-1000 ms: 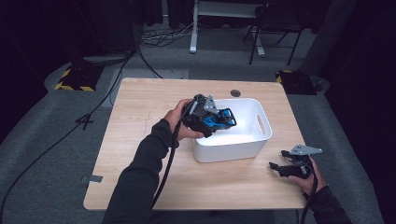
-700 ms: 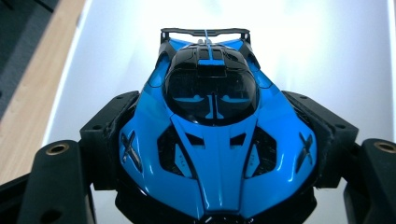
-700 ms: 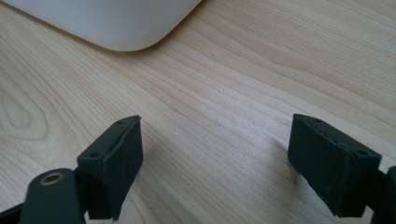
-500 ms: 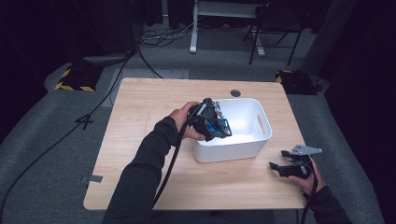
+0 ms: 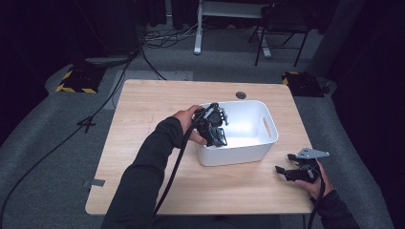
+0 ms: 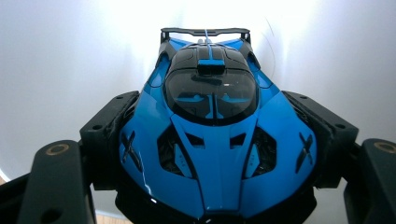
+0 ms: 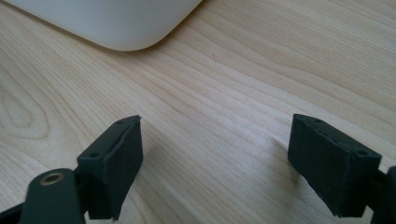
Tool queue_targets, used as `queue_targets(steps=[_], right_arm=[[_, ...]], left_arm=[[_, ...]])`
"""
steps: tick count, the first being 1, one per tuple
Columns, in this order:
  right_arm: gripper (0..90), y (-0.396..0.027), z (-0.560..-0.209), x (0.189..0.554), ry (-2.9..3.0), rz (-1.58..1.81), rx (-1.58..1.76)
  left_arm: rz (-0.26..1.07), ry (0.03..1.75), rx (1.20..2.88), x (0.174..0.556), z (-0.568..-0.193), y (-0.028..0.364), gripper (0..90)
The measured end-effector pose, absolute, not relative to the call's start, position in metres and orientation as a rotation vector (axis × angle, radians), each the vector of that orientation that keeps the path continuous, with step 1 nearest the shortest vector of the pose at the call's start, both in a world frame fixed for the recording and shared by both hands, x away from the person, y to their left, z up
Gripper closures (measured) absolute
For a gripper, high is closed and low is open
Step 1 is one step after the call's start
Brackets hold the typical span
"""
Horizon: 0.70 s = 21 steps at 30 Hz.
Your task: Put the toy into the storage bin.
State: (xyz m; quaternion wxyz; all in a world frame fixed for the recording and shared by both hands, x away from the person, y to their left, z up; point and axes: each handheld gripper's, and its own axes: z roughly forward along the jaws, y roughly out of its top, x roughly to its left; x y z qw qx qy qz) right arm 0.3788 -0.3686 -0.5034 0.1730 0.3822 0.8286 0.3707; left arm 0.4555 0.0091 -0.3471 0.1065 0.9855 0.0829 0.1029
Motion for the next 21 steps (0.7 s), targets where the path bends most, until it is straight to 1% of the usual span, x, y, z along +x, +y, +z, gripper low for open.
queue_targets(steps=[3,7,10,11,14,15,16,18,19,20,21], right_arm=[[18.1,-0.3686,-0.5034,0.3789,2.351,1.052,1.083],[18.1,-0.3686,-0.5034,0.3788,2.351,1.051,1.084],[18.1,-0.3686,-0.5034,0.3789,2.35,1.051,1.083],[18.1,-0.3686,-0.5034,0.3788,2.35,1.052,1.084],[18.1,-0.3686,-0.5034,0.3788,2.351,1.051,1.084],[18.1,-0.3686,-0.5034,0.3788,2.351,1.051,1.084],[18.1,-0.3686,-0.5034,0.3789,2.351,1.051,1.083],[18.1,-0.3686,-0.5034,0.3788,2.351,1.051,1.083],[18.1,-0.3686,-0.5034,0.3788,2.351,1.051,1.084],[18.1,-0.3686,-0.5034,0.3789,2.35,1.051,1.083],[18.1,-0.3686,-0.5034,0.3788,2.351,1.051,1.083]], left_arm=[[0.297,0.265,2.921,0.4553,-0.3473,0.009,24.4],[0.273,0.24,2.962,0.4573,-0.3481,0.0074,24.4],[0.281,0.268,2.963,0.4566,-0.3483,0.0071,24.4],[0.278,0.254,2.981,0.4564,-0.3482,0.006,24.4],[0.244,0.274,2.99,0.4546,-0.3495,0.0056,24.4],[0.211,0.284,2.992,0.4537,-0.3504,0.0057,24.4],[0.229,0.29,3.001,0.4524,-0.3508,0.0057,24.4],[0.178,0.303,3.012,0.4523,-0.3519,0.0056,24.4],[0.209,0.282,3.018,0.4534,-0.3512,0.0054,24.3],[0.21,0.299,3.017,0.4529,-0.3514,0.0053,24.4],[0.178,0.324,3.02,0.4523,-0.3524,0.005,24.3]])
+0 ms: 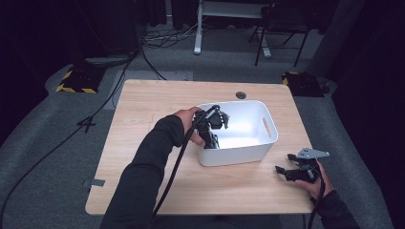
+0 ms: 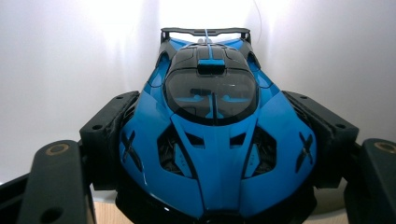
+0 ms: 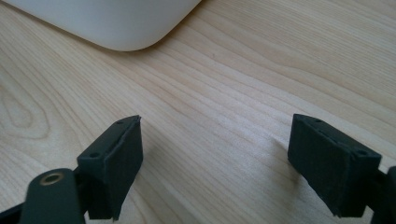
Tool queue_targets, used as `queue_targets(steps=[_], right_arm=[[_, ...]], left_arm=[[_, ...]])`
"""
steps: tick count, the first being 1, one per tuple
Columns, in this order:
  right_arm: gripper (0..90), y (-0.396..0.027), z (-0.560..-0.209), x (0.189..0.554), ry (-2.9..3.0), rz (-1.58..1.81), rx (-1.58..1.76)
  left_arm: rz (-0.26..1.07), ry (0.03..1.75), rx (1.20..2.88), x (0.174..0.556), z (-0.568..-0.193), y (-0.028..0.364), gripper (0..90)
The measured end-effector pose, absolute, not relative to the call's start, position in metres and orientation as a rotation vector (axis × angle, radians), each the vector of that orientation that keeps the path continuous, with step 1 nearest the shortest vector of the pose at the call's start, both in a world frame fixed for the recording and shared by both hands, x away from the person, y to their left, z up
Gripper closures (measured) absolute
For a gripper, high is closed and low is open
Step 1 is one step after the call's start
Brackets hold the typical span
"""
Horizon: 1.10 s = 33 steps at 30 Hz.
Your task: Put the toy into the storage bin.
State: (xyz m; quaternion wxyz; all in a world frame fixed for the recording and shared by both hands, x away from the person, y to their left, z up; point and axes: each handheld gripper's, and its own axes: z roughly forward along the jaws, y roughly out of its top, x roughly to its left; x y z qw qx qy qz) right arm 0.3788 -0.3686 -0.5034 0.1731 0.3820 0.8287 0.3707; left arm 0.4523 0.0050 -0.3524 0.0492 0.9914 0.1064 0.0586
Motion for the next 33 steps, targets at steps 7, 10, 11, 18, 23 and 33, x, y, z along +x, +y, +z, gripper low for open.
queue_targets(steps=[7,10,11,18,23,33], right_arm=[[18.1,-0.369,-0.503,0.379,2.35,1.052,1.084],[18.1,-0.369,-0.503,0.379,2.35,1.052,1.084],[18.1,-0.369,-0.503,0.379,2.35,1.052,1.084],[18.1,-0.369,-0.503,0.379,2.351,1.051,1.084],[18.1,-0.369,-0.503,0.379,2.35,1.051,1.083],[18.0,-0.369,-0.504,0.379,2.354,1.053,1.079]], left_arm=[[0.18,0.348,3.027,0.455,-0.356,0.004,24.1],[0.186,0.369,3.016,0.454,-0.357,0.005,24.1],[0.186,0.369,3.016,0.454,-0.357,0.005,24.1],[0.148,0.467,2.994,0.453,-0.362,0.008,23.9],[0.132,0.464,3.006,0.455,-0.361,0.008,23.6],[0.182,0.363,2.966,0.456,-0.352,0.014,26.3]])
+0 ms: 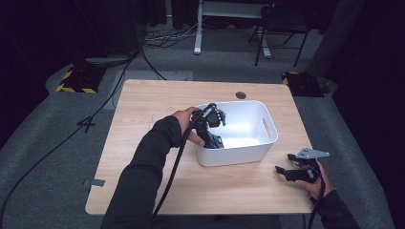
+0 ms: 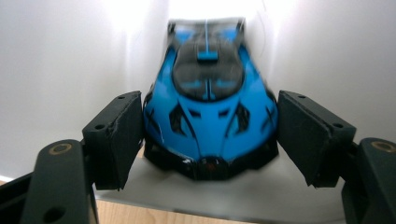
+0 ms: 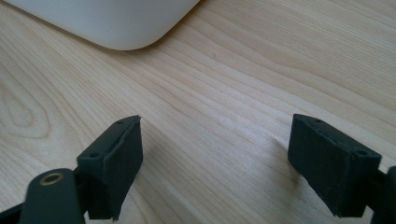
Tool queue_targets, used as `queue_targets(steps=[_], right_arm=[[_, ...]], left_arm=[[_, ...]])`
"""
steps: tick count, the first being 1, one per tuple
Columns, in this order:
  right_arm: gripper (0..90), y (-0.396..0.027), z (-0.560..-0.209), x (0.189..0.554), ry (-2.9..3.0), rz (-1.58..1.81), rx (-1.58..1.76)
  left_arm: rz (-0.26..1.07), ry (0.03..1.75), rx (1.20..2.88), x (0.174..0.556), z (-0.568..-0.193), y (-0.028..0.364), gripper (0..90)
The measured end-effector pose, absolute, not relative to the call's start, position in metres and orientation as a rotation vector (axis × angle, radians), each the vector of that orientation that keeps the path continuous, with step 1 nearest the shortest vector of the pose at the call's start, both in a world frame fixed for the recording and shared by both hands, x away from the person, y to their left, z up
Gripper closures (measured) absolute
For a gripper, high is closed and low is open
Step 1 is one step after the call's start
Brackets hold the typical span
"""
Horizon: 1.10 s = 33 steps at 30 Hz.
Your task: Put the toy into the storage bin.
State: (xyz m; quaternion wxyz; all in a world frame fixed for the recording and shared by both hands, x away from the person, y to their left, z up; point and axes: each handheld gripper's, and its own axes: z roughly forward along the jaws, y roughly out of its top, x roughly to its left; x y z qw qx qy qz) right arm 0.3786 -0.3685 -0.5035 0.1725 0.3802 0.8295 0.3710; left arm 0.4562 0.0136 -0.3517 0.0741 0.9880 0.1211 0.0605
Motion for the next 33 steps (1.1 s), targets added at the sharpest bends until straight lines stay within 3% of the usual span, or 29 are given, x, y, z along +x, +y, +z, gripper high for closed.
queue_targets(steps=[15,33], right_arm=[[18.1,-0.369,-0.503,0.379,2.363,1.051,1.067],[18.1,-0.369,-0.503,0.379,2.363,1.05,1.066]], left_arm=[[0.24,0.381,2.837,0.454,-0.357,0.028,25.9],[0.394,0.536,2.464,0.44,-0.36,0.054,18.7]])
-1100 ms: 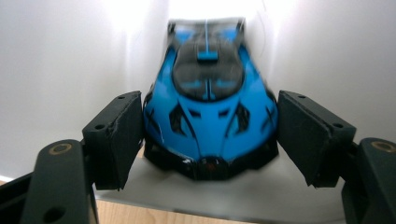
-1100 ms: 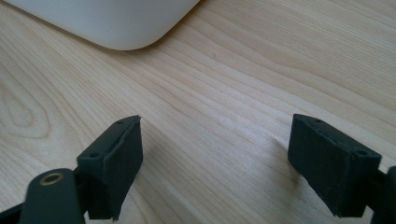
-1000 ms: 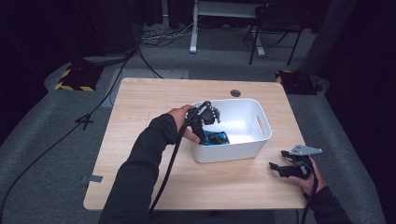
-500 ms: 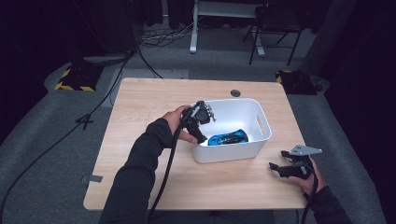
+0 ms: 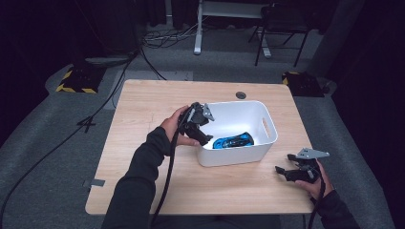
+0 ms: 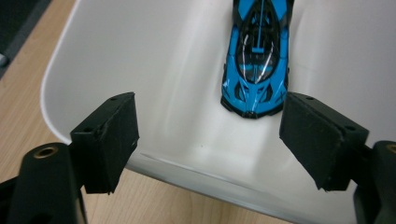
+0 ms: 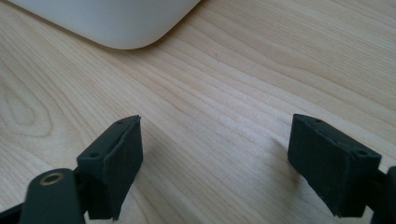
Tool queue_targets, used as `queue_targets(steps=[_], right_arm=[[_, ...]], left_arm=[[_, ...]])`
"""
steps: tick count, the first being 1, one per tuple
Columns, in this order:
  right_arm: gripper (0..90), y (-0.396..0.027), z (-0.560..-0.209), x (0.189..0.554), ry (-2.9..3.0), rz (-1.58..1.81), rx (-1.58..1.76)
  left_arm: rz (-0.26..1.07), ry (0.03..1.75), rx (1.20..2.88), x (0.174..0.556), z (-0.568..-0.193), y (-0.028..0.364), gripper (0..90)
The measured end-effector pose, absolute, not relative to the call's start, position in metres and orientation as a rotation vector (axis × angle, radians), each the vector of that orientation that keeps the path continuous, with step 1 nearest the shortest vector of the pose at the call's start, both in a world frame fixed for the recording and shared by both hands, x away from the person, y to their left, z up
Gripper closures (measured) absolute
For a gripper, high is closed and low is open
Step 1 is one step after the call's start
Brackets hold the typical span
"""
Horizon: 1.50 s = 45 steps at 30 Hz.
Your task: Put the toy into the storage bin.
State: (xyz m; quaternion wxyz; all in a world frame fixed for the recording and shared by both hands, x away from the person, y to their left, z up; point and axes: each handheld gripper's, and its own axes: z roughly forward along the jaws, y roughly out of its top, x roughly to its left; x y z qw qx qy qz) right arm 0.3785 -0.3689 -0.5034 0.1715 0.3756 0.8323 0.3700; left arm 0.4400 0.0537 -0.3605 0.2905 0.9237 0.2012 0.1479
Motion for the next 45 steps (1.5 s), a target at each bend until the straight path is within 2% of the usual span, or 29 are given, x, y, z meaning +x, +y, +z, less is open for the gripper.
queue_targets(steps=[10,21,45], right_arm=[[18.0,-0.369,-0.503,0.379,2.363,1.05,1.067],[18.1,-0.369,-0.503,0.379,2.363,1.05,1.066],[18.1,-0.369,-0.503,0.379,2.362,1.051,1.066]], left_arm=[[0.523,0.599,2.293,0.428,-0.357,0.072,17.0],[0.562,0.704,2.15,0.423,-0.363,0.089,16.2],[0.642,0.73,2.123,0.417,-0.357,0.115,16.0]])
